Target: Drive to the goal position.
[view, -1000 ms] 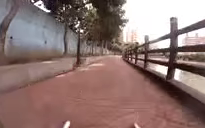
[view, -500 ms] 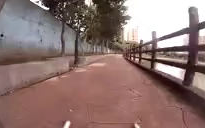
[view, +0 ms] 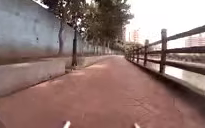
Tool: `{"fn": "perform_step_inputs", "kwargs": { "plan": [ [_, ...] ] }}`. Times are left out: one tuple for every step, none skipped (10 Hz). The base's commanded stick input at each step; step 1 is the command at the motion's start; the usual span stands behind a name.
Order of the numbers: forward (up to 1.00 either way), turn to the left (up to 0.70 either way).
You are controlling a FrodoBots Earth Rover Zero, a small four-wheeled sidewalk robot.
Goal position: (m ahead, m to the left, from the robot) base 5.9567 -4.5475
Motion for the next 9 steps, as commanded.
{"fn": "perform_step_inputs", "kwargs": {
  "plan": [
    [1.00,0.00],
    [1.00,0.00],
    [1.00,0.00],
    [1.00,0.00],
    [1.00,0.00],
    [1.00,-0.08],
    [1.00,-0.29],
    [1.00,-0.40],
    [1.00,-0.40]
  ]
}}
